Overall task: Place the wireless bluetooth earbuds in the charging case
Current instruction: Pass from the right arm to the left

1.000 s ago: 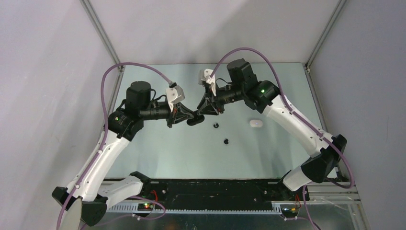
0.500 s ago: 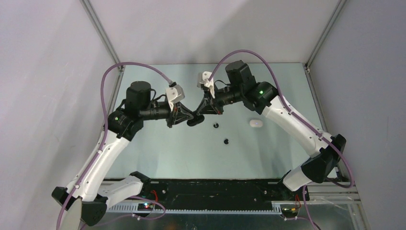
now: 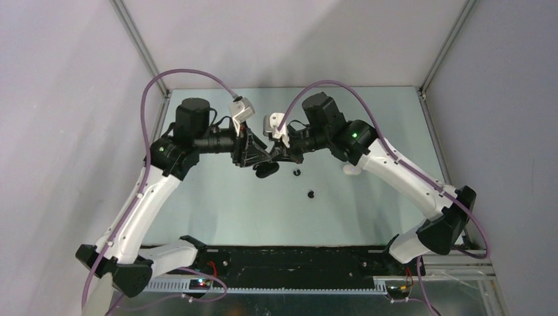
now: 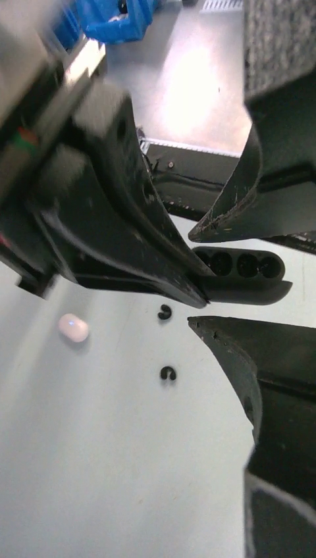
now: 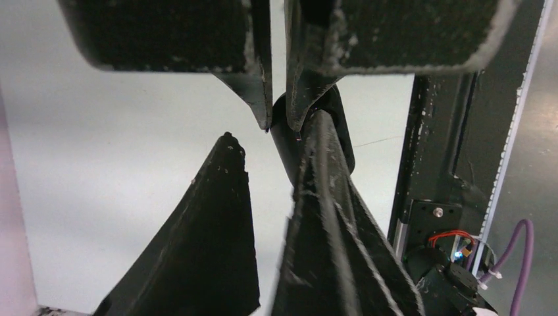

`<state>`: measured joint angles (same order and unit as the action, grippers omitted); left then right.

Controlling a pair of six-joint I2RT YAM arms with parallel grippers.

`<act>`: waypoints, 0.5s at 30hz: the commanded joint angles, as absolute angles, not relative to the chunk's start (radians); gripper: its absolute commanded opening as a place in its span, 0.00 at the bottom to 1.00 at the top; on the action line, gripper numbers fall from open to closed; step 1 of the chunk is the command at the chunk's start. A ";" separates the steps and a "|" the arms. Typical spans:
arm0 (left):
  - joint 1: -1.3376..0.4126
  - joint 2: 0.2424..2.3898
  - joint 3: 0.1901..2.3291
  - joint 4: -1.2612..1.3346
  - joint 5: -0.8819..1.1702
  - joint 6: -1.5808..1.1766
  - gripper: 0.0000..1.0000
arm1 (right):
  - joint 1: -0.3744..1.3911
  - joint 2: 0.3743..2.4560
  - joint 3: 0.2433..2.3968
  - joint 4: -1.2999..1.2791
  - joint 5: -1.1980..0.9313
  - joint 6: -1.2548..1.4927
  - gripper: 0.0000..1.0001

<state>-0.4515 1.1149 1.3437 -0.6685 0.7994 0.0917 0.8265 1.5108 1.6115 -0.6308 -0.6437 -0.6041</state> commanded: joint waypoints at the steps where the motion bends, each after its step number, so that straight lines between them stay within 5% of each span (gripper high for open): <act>1: -0.432 1.143 1.376 -0.766 0.840 0.081 0.50 | 0.838 1.455 1.609 -0.602 -0.605 -0.650 0.00; 7: -0.428 1.160 1.376 -0.812 0.852 0.110 0.45 | 0.845 1.451 1.611 -0.603 -0.593 -0.668 0.00; 15: -0.421 1.170 1.378 -0.823 0.876 0.130 0.25 | 0.847 1.445 1.600 -0.604 -0.580 -0.675 0.00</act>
